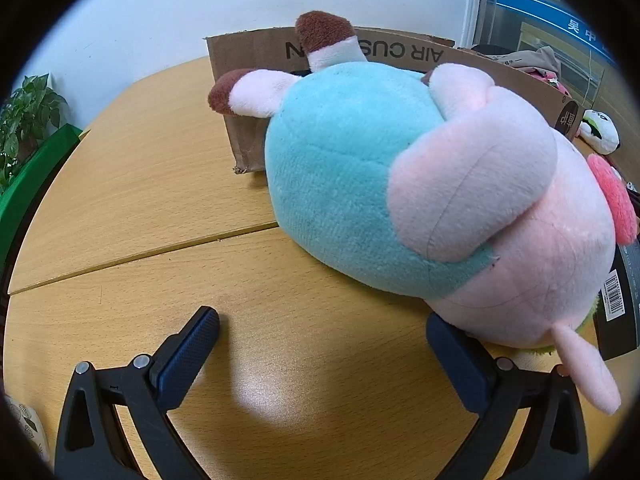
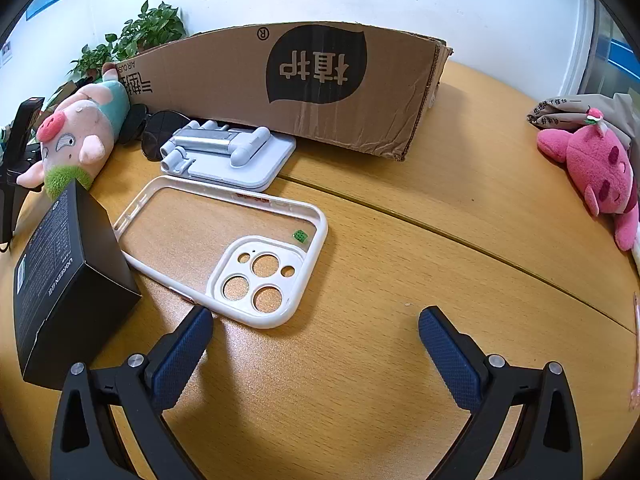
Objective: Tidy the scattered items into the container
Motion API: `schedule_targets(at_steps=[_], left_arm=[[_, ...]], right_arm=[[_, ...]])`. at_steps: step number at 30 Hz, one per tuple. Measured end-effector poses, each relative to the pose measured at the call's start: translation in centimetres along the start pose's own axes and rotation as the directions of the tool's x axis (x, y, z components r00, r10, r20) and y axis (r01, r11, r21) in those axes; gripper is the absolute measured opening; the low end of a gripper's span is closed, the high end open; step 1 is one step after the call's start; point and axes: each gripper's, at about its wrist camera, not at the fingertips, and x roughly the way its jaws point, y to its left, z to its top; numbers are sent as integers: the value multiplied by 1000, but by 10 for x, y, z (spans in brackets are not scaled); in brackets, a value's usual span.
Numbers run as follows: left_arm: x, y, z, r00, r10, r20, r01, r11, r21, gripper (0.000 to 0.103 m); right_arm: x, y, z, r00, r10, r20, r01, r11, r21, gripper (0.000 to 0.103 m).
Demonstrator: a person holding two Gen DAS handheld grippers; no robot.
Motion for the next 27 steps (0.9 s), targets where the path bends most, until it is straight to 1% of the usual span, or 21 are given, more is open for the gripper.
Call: schedule_targets(at_steps=[2, 3, 5, 6, 7, 8, 10, 11, 13, 14, 15, 16, 17, 18, 20, 21, 23, 24, 25, 27], left_arm=[[0, -1, 0, 1000, 0, 0, 0, 1000, 1, 103], [0, -1, 1, 1000, -1, 0, 1, 1000, 1, 103], [-1, -2, 1, 1000, 0, 0, 0, 1000, 0, 103], [0, -2, 1, 1000, 2, 0, -2, 1000, -3, 103], [0, -4, 1, 1000, 6, 0, -6, 1000, -6, 103], [-2, -5, 0, 1000, 8, -8, -8, 1000, -8, 103], [1, -5, 0, 997, 11, -71, -11, 1000, -2, 103], [-2, -3, -1, 993, 17, -121, -17, 1000, -4, 103], [-12, 0, -4, 978, 90, -188, -98, 995, -32, 102], [-21, 2, -4, 966, 125, -225, -139, 989, -50, 102], [-34, 3, -2, 957, 128, -262, -152, 985, -75, 102], [-47, 4, 4, 956, 110, -271, -143, 984, -106, 99], [-71, 4, 14, 962, 83, -262, -127, 980, -156, 99], [-90, 4, 23, 969, 63, -237, -110, 975, -191, 99], [-144, -4, 55, 988, 35, -152, -73, 966, -246, 99], [-164, -9, 69, 992, 35, -121, -66, 964, -257, 99], [-205, -22, 104, 998, 24, -59, -39, 960, -276, 100], [-225, -30, 124, 999, 1, -32, -10, 959, -284, 100], [-241, -37, 141, 1000, -22, -9, 18, 955, -295, 100], [-265, -48, 160, 999, -48, 20, 52, 949, -310, 100]], right_arm=[[-2, 2, -1, 1000, -13, -8, 13, 1000, 21, 103], [-3, 2, 0, 999, -28, -37, 29, 999, 43, 103], [-4, 3, 3, 991, -42, -126, 51, 997, 67, 103], [-5, 4, 5, 982, -52, -180, 67, 995, 76, 102], [-10, 5, 6, 969, -82, -233, 104, 991, 83, 102], [-20, 6, 7, 956, -124, -266, 152, 984, 89, 102], [-52, 8, 15, 947, -174, -269, 211, 971, 115, 102], [-73, 10, 23, 945, -194, -262, 236, 962, 136, 102], [-111, 16, 47, 938, -219, -268, 275, 942, 194, 102], [-124, 20, 58, 936, -217, -278, 282, 934, 219, 102], [-137, 29, 70, 936, -202, -288, 277, 929, 247, 102], [-150, 41, 87, 941, -173, -292, 256, 927, 274, 102], [-161, 50, 103, 948, -146, -283, 229, 930, 288, 102], [-171, 60, 119, 954, -132, -269, 211, 933, 290, 102], [-191, 86, 151, 963, -131, -236, 194, 943, 270, 102], [-196, 99, 161, 965, -135, -225, 192, 948, 254, 102], [-209, 129, 183, 967, -156, -204, 195, 962, 193, 102], [-212, 142, 191, 969, -151, -195, 184, 969, 167, 102], [-218, 154, 200, 973, -132, -187, 160, 976, 144, 102], [-231, 168, 207, 982, -86, -165, 109, 985, 133, 102]])
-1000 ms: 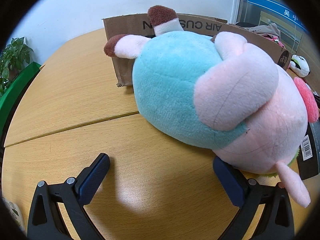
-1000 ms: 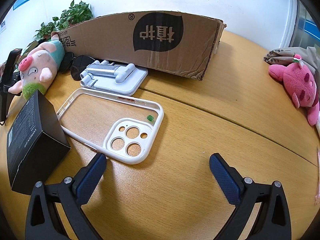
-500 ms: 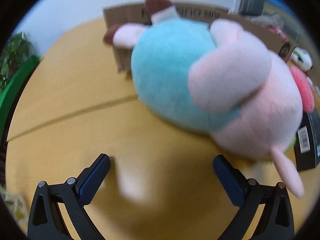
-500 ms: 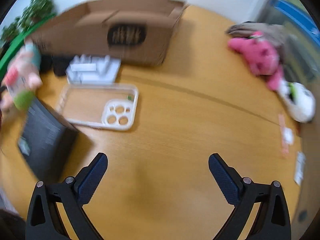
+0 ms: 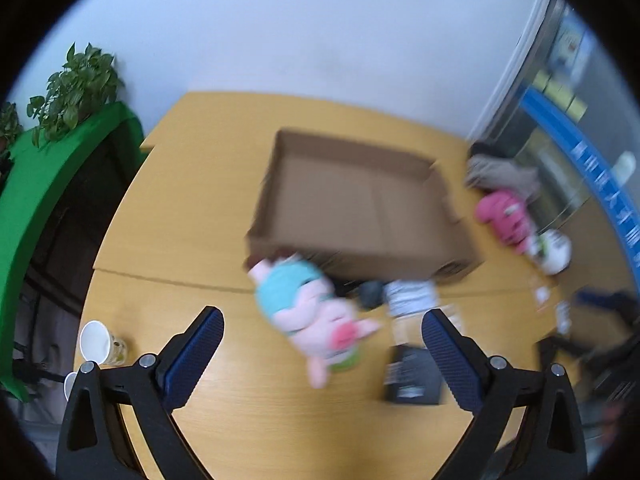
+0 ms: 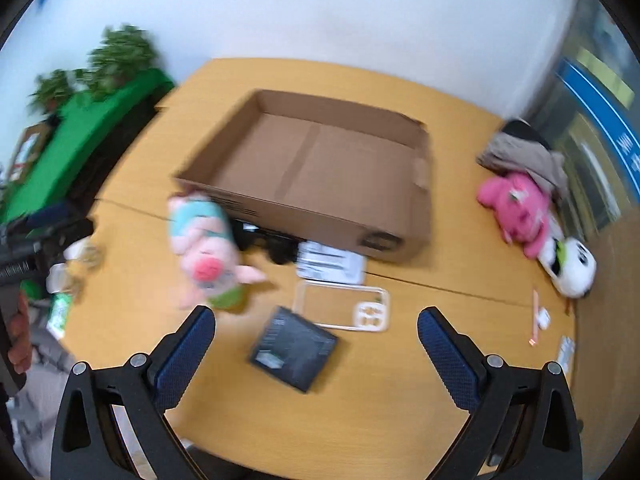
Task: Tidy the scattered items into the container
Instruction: 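Close both grippers on the pink-and-teal pig plush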
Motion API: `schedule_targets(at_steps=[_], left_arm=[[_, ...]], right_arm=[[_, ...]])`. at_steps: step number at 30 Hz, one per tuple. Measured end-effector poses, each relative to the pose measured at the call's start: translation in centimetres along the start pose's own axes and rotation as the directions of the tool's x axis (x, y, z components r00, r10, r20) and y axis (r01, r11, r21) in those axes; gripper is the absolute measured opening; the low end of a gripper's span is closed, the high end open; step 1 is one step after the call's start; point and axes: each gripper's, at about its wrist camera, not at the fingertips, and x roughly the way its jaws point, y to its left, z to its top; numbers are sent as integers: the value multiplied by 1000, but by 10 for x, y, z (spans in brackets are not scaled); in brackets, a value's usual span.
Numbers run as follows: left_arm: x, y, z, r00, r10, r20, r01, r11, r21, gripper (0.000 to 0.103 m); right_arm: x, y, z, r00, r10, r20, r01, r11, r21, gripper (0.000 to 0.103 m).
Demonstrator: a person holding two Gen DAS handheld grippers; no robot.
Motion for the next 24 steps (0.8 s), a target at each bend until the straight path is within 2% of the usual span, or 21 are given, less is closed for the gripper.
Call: schedule_targets(at_steps=[3, 6, 9, 11, 14, 17, 19, 24], left_arm=[[-26, -17, 3, 1000, -31, 1, 31, 999, -34, 100], [-27, -21, -6, 998, -63, -23, 61, 995, -81, 100], [-2, -17, -14, 996, -25, -82, 17, 994, -104, 100], [19, -8, -15, 992, -15, -126, 0, 993, -117, 100], [65, 18, -13, 982, -37, -187, 5, 985, -170, 100], [122, 49, -10, 964, -108, -245, 49, 970, -236, 100], [167, 71, -10, 944, -151, -292, 69, 960, -272, 100], [255, 113, -17, 883, -222, -414, 79, 939, -336, 98]], right_arm=[[-25, 21, 3, 997, 69, 35, -67, 997, -40, 102], [-40, 37, 1, 993, 99, 69, -92, 991, -97, 102], [-33, 44, -4, 990, 134, 46, -128, 984, -122, 102], [-14, 48, -7, 988, 151, 6, -150, 982, -114, 102], [24, 50, -9, 979, 196, -60, -201, 975, -93, 102], [84, 59, -7, 959, 253, -126, -262, 963, -61, 102], [125, 63, -5, 945, 294, -143, -300, 954, -21, 102], [221, 90, 5, 950, 252, -184, -261, 965, -24, 102]])
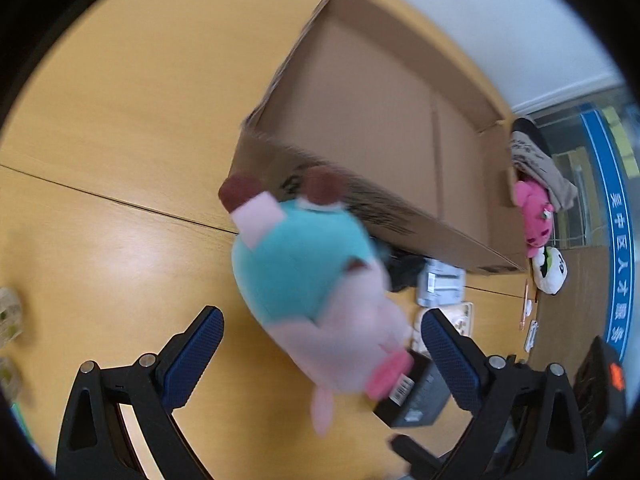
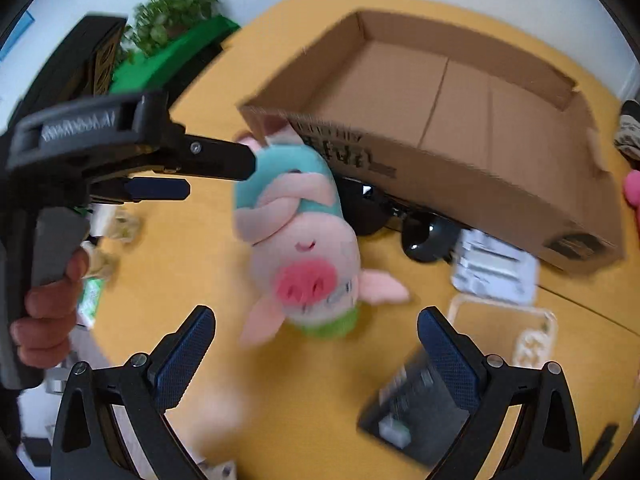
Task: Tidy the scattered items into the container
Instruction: 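Close both grippers on the pink-and-teal pig plush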
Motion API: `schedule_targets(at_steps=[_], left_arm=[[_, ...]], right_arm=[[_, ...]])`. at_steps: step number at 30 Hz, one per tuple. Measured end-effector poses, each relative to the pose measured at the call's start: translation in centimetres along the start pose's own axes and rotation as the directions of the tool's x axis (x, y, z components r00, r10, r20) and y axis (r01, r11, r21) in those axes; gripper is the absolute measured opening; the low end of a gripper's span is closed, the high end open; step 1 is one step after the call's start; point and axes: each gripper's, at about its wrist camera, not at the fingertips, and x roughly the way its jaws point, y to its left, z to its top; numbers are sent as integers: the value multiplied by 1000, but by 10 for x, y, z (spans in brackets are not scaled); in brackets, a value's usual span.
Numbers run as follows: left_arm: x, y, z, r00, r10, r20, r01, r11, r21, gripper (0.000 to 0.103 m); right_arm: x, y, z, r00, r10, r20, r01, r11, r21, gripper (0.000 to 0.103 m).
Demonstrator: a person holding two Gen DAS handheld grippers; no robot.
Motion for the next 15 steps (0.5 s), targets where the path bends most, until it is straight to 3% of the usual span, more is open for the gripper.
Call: schedule_targets(at_steps=[2, 4, 7, 10, 15], left_arm=[[18, 13, 9, 999, -20, -36, 19, 1000, -22, 94], [30, 20, 14, 993, -103, -61, 101, 994, -40, 94], [40, 24, 14, 983, -166, -79, 162, 985, -56, 95], [43, 23, 10, 983, -173, -68, 170, 984, -51, 94], [36, 17, 5, 987, -155, -45, 154, 988, -24, 83]], right_arm=[[33, 1, 8, 999, -13, -31, 13, 1000, 9, 100], [56, 1, 11, 998, -15, -59, 16, 1000, 21, 99], [77, 0, 12, 996, -6, -84, 9, 999, 40, 98], [86, 2, 11, 995, -26, -95, 30, 999, 41, 94], [83, 1, 6, 997, -9, -81, 13, 998, 55, 83]])
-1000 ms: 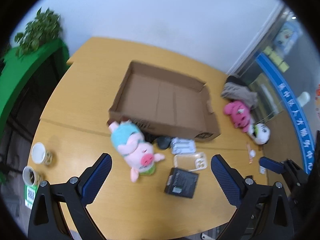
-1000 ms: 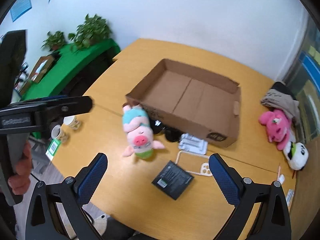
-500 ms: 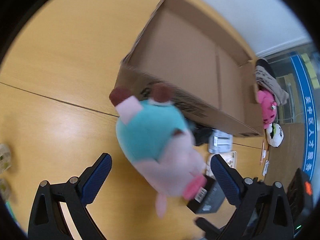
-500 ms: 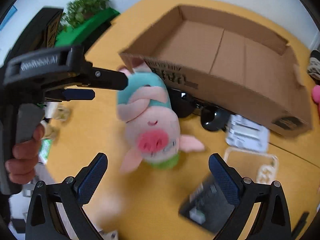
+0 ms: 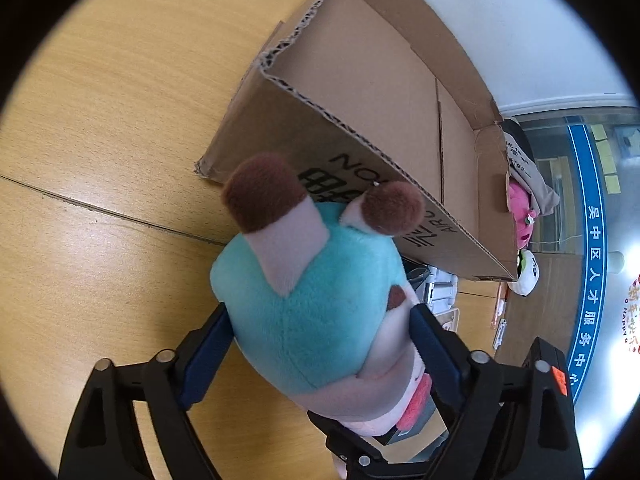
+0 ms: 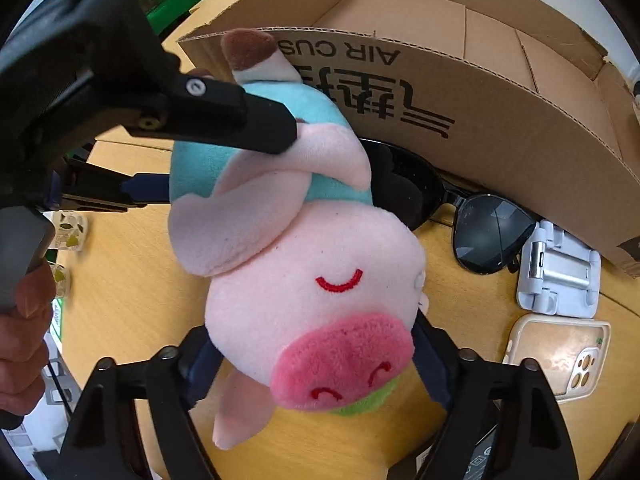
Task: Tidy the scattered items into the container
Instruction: 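Close both grippers on the pink-and-teal pig plush, then lift the pig plush with both grippers and carry it over the cardboard box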
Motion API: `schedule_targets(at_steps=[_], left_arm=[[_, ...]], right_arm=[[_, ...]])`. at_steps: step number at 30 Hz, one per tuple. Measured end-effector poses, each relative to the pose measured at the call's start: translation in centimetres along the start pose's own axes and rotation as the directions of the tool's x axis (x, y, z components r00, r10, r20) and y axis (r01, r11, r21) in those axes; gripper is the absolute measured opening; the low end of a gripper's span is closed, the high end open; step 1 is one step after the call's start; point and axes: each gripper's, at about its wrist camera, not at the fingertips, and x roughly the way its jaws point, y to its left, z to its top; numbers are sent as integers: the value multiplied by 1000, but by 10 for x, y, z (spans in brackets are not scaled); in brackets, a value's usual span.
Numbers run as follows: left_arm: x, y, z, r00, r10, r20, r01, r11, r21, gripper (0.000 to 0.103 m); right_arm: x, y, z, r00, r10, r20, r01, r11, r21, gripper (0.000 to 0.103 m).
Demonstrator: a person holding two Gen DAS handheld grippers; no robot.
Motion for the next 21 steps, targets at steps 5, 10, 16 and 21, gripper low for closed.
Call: schedule_targets(at_steps=[5, 10, 16, 21], left_arm=[[-17, -24, -13, 998, 45, 49, -47, 998, 44, 71], [-85, -87, -36, 983, 21, 181, -35, 996, 77, 70], [-182, -207, -64, 933, -29, 360, -46, 979, 200, 70], [-248, -314, -95, 871, -92, 483, -90, 936, 341, 70]], right_arm=[[-14, -2, -10, 999, 48, -4, -48, 999, 11, 76], [-97, 2, -19, 993, 56, 101, -54, 998, -28, 75], [-241, -3, -20, 949, 30, 314, 1, 995, -96, 75], [-360, -15, -32, 876, 9, 483, 41, 995, -94, 75]])
